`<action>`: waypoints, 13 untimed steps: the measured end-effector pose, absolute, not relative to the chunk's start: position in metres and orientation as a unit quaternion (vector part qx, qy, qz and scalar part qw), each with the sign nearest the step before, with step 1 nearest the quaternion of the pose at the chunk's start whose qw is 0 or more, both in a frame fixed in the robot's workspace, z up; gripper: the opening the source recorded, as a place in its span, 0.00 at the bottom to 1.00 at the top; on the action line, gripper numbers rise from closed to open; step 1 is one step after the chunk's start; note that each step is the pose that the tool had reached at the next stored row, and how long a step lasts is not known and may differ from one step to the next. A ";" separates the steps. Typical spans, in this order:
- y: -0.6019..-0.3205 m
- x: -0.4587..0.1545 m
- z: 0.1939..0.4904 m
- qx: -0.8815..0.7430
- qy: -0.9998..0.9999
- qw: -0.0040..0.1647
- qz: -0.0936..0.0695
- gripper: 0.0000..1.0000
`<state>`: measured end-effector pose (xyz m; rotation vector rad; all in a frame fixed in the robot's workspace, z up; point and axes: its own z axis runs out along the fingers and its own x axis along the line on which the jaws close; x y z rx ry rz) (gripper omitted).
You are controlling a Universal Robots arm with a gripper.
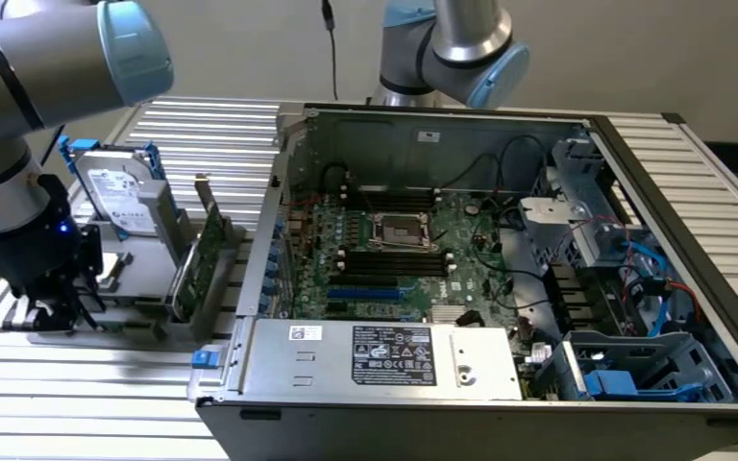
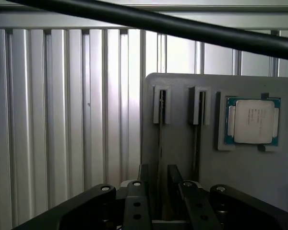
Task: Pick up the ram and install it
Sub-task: 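Pick up the ram and move it above insertion slot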
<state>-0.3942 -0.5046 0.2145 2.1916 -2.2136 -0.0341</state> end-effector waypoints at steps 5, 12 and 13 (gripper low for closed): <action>-0.505 -0.394 0.205 0.703 -0.711 0.013 -0.011 0.30; -0.503 -0.394 0.195 0.703 -0.711 0.013 -0.011 0.30; -0.503 -0.394 0.195 0.702 -0.711 0.013 -0.012 0.30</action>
